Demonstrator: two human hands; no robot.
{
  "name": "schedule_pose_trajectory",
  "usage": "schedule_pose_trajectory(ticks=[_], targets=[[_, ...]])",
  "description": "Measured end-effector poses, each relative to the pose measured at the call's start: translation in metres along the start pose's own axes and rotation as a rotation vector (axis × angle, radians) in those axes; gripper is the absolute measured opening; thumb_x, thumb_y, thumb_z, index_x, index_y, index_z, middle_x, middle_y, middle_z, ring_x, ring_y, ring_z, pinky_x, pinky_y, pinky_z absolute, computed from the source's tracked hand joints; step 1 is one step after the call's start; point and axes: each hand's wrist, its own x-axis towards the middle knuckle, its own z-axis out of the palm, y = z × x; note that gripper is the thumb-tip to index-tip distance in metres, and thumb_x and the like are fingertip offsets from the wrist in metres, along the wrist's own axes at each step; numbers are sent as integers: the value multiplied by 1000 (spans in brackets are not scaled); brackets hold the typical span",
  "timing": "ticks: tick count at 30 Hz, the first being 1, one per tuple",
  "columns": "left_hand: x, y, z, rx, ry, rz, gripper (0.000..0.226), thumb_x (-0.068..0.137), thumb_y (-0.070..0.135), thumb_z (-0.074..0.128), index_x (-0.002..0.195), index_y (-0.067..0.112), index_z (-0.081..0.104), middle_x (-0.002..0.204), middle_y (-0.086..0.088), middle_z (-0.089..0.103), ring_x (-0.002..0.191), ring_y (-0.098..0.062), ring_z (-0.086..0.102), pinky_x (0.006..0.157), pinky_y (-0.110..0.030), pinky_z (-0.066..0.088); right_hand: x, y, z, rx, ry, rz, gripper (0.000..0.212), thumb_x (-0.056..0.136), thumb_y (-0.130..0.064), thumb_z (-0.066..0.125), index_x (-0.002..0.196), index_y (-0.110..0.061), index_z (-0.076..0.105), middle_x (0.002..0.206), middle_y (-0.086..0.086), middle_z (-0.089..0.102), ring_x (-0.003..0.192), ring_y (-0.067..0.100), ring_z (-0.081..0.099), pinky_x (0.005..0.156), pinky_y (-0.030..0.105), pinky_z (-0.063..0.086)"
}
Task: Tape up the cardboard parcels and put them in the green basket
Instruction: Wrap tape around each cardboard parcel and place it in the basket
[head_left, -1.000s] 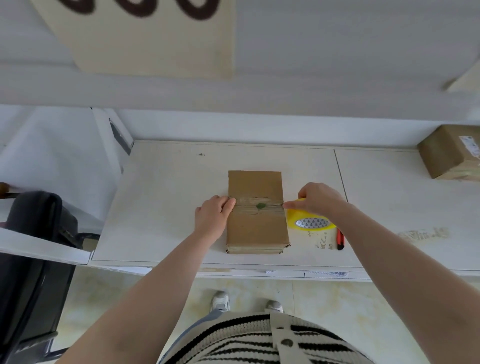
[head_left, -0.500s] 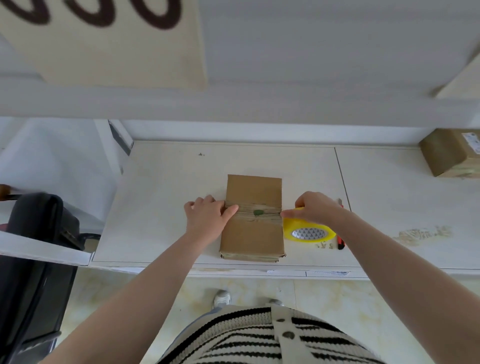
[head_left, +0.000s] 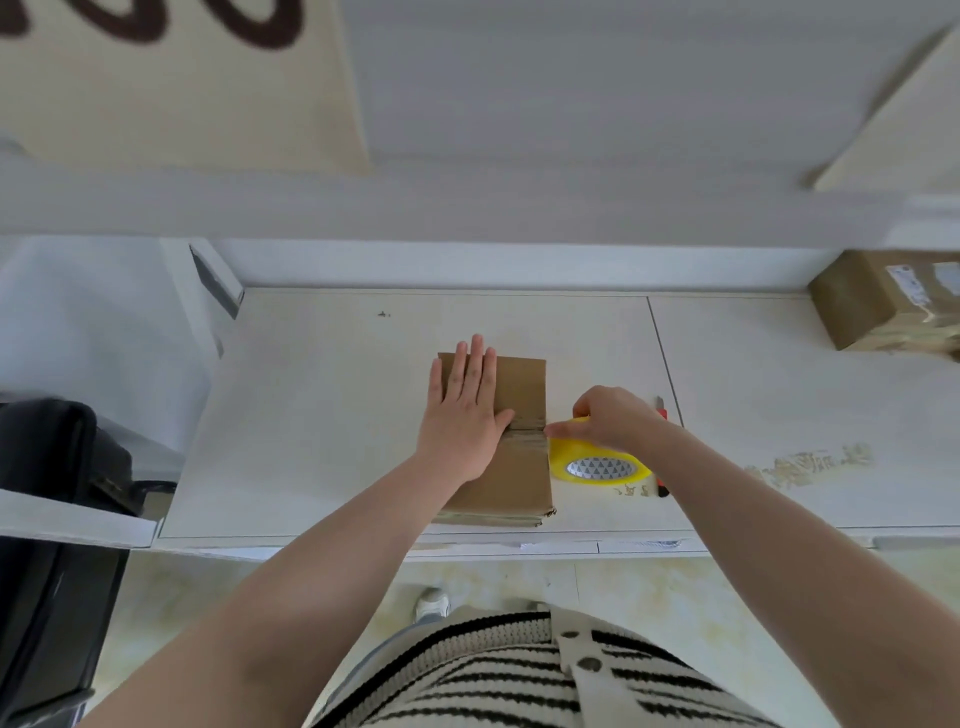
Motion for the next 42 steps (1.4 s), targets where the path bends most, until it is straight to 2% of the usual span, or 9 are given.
schedule_pose_trajectory(ticks=[3,11,16,18,23,30,35,38,42], targets=[[0,17,-8,-53,37,4,73,98,52,0,148,9,-31,157,-10,-36,145,-26,-32,119,-47,-18,-1,1,1,-12,18,-2,61,77,-75,58,59,-17,54,57,-3,51,59,14,52,52,27,34],[-1,31,-12,-86,-64,56,72,105,48,16,153,8,-21,160,-10,-29,149,-27,-25,122,-48,-8,-2,0,2,-4,13,6,61,77,-75,58,59,-16,52,58,-1,50,60,16,51,53,28,35],[6,28,-32,-249,79,79,60,107,38,25,157,8,11,166,-12,5,153,-27,5,125,-37,8,-4,-1,2,-5,13,14,59,77,-75,57,65,-17,58,62,-2,56,62,14,55,53,26,34],[6,26,-32,-268,95,100,58,107,36,26,157,9,13,165,-10,10,153,-25,8,124,-35,8,-5,-2,2,-12,16,16,58,77,-75,57,64,-19,57,62,-3,56,62,12,54,53,26,33],[4,18,-11,-24,-25,213,67,106,44,17,156,11,-11,164,-5,-19,151,-22,-17,124,-39,-7,-5,-1,2,-16,18,19,61,76,-77,56,63,-18,54,60,-3,54,61,13,53,53,27,33],[3,-30,-11,108,-39,137,77,95,60,-1,152,13,-24,159,-8,-31,146,-26,-30,119,-53,-16,-6,1,5,25,49,41,63,73,-80,57,62,-18,55,60,-3,54,59,13,52,52,27,32],[-4,-49,-21,140,-24,102,79,97,59,3,151,9,-26,158,-10,-33,144,-27,-32,118,-55,-16,-7,0,3,31,30,45,60,75,-79,56,63,-20,57,61,-3,56,60,12,53,51,26,32],[-1,-21,-27,-3,22,101,78,97,58,6,152,10,-22,158,-9,-32,146,-26,-30,118,-52,-17,-7,-1,1,28,20,37,60,76,-78,56,66,-20,59,64,-3,58,61,12,54,52,26,33],[-8,19,-12,-80,-54,7,84,95,65,8,154,13,-20,161,-8,-28,149,-25,-25,120,-52,-13,-8,-3,1,9,11,26,62,76,-78,56,62,-17,55,58,-3,53,57,12,50,50,26,31]])
